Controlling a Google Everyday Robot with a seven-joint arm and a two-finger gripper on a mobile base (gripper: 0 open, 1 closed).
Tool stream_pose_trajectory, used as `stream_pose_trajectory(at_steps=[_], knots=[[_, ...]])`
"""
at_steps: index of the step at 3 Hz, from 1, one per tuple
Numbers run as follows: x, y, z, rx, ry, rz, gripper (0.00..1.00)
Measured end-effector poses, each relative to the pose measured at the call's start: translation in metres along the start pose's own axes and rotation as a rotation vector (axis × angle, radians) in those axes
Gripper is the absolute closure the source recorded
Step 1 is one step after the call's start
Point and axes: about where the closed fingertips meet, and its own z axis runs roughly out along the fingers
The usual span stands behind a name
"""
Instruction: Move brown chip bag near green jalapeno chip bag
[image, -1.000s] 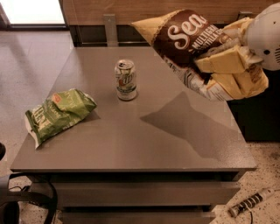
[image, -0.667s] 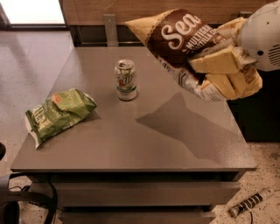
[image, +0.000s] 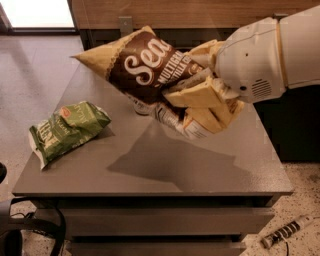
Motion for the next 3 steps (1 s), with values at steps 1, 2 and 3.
stream_pose_trajectory(at_steps=[1,2,3], knots=[[0.002,0.024,0.029,-0.136,-0.019,-0.053,1.00],[0.010,0.040,0.049,-0.249,-0.008,-0.092,1.00],[0.007,0.045,0.051,-0.264,-0.005,-0.102,0.77]])
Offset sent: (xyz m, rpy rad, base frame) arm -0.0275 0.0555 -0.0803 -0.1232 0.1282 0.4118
